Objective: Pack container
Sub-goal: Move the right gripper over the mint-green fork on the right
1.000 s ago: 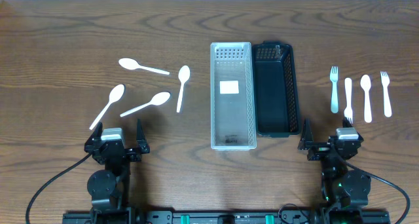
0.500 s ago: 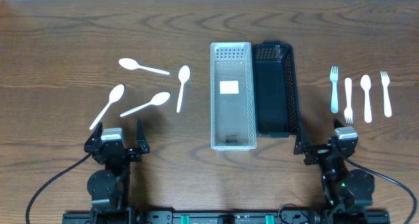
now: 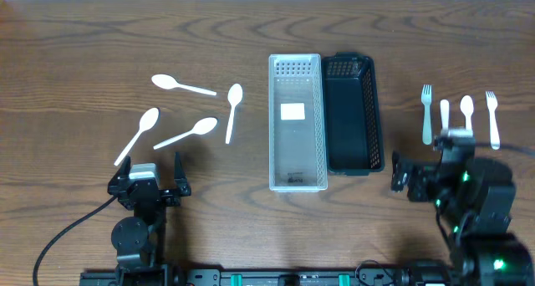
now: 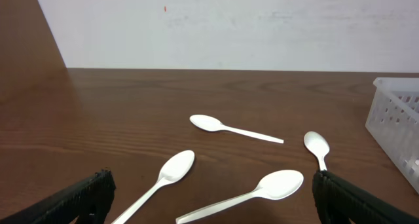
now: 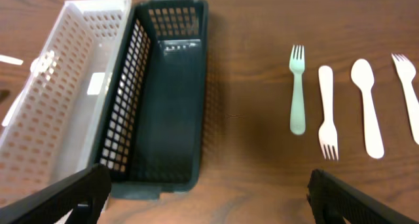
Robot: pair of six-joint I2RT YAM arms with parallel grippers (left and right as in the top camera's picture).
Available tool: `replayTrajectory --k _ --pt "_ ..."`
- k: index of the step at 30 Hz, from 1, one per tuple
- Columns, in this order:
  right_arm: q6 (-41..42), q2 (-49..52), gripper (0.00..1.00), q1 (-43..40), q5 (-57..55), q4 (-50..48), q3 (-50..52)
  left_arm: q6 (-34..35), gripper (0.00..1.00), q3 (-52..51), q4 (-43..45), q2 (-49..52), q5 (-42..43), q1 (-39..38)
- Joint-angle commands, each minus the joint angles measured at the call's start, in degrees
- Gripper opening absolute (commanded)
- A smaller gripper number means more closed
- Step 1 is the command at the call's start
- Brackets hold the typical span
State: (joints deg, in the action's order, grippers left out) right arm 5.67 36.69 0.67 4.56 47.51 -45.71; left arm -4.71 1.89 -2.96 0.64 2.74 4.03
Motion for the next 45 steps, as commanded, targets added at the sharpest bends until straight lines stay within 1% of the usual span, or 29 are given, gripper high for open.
replayTrajectory --k 1,4,7,9,11,14,17,21,28,29,33,40,45 --pt "-1.53 4.61 0.99 0.42 1.40 0.70 -8.37 -0.57 0.98 -1.66 -0.94 -0.02 -0.85 0.24" --pt "-2.34 8.90 0.99 -0.55 -1.75 2.56 -14.80 -0.57 0.98 -1.66 -0.94 -0.02 -0.85 0.24" --pt "-2.43 16.46 0.99 -4.48 -4.35 10.67 -24.68 -0.57 0.98 -1.66 -0.94 -0.02 -0.85 0.24" --pt "-4.24 23.12 0.99 -8.52 -3.43 18.12 -32.37 -0.57 0.98 -1.66 -0.94 -0.02 -0.85 0.24" --pt "-7.98 30.42 0.99 -12.24 -0.24 25.20 -40.19 -0.57 0.98 -1.66 -0.94 -0.02 -0.85 0.24" --pt "-8.35 37.70 0.99 -14.23 0.04 29.57 -46.56 -0.57 0.98 -1.66 -0.94 -0.02 -0.85 0.24" --pt "-9.40 42.29 0.99 -14.38 -1.60 28.63 -47.10 -0.57 0.98 -1.66 -0.94 -0.02 -0.85 0.24" --pt "-13.70 49.20 0.99 -14.38 -1.53 25.83 -47.10 -0.57 0.98 -1.66 -0.94 -0.02 -0.85 0.24" --pt "-19.02 59.41 0.99 -14.84 -2.38 19.17 -47.10 -0.57 0.98 -1.66 -0.94 -0.02 -0.85 0.24" --pt "-18.84 61.02 0.99 -14.78 -3.08 18.62 -47.10 -0.57 0.98 -1.66 -0.94 -0.02 -0.85 0.24" --pt "-13.92 67.17 0.99 -14.86 -4.28 17.99 -47.10 -0.57 0.98 -1.66 -0.94 -0.02 -0.85 0.24" --pt "-13.29 76.37 0.99 -15.17 -4.31 16.02 -47.10 -0.57 0.98 -1.66 -0.94 -0.02 -0.85 0.24" --pt "-8.35 80.72 0.99 -14.84 -4.31 12.48 -47.10 -0.57 0.98 -1.66 -0.94 -0.02 -0.85 0.24"
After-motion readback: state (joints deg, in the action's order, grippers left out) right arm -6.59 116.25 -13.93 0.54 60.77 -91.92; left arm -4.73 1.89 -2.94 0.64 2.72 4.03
